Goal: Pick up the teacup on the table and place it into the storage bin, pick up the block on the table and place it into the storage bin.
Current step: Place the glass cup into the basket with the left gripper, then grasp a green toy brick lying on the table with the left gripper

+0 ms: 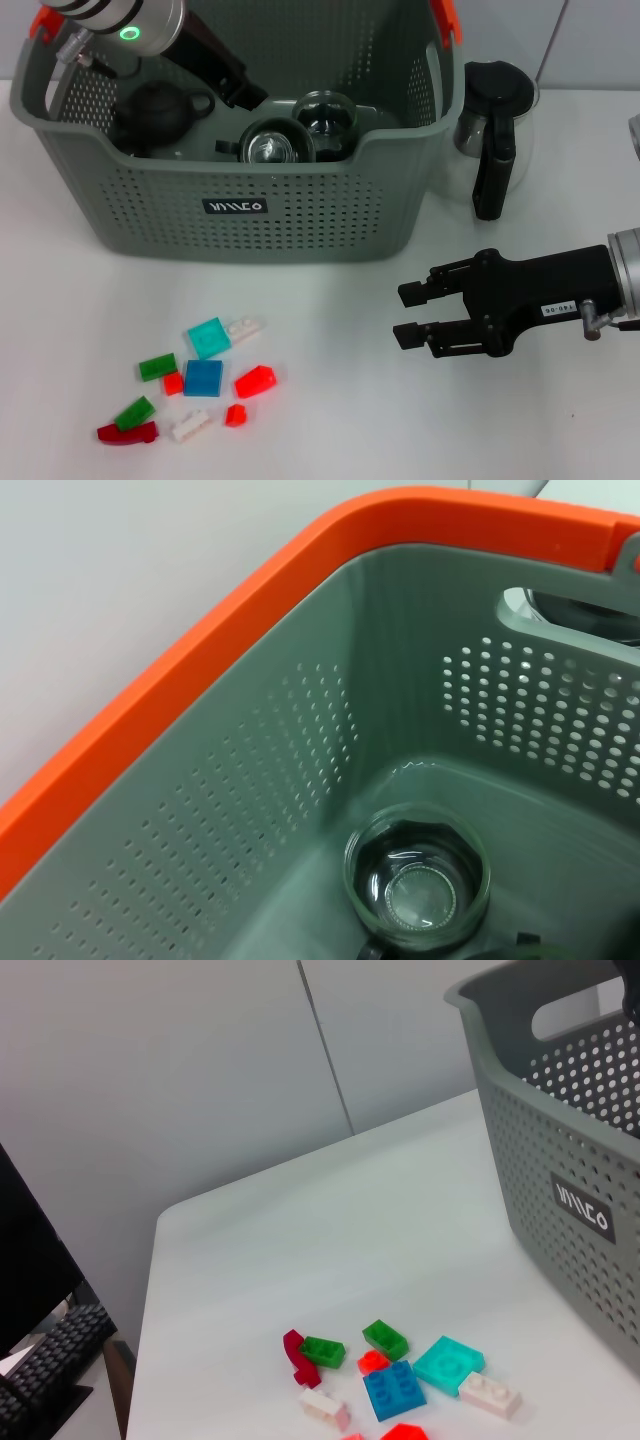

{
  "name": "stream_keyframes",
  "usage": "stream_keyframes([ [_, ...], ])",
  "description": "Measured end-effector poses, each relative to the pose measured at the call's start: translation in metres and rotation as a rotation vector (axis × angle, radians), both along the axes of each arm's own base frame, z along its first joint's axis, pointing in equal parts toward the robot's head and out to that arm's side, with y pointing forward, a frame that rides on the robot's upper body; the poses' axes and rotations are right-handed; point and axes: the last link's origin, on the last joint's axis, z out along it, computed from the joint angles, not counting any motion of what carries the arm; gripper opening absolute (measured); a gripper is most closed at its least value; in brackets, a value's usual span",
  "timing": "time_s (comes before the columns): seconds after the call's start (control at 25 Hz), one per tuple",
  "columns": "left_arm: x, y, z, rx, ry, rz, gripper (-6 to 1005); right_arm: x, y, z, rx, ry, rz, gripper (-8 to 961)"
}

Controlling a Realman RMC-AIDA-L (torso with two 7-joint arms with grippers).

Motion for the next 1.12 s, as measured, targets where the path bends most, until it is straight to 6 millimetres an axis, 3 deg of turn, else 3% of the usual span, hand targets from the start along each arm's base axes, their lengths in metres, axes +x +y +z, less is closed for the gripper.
stream_keyframes([
  [0.36, 0.007, -0.001, 0.013, 0.042, -0.061, -0.019, 412, 0.0, 0.0, 0.0, 0.0, 0.0, 0.001, 566],
  [0.56, 0.018, -0.009, 0.043, 0.059, -0.282, -0.023, 412, 0.0, 0.0, 0.0, 0.0, 0.0, 0.002, 566],
  [0.84, 0.009, -0.046, 0.087, 0.054, -0.62, -0.034, 412, -0.003, 0.002, 0.001, -0.001, 0.0, 0.014, 566],
  [1.12, -0.018, -0.089, 0.109, 0.015, -0.741, -0.04, 412, -0.005, 0.001, 0.002, -0.009, 0.004, 0.02, 566],
])
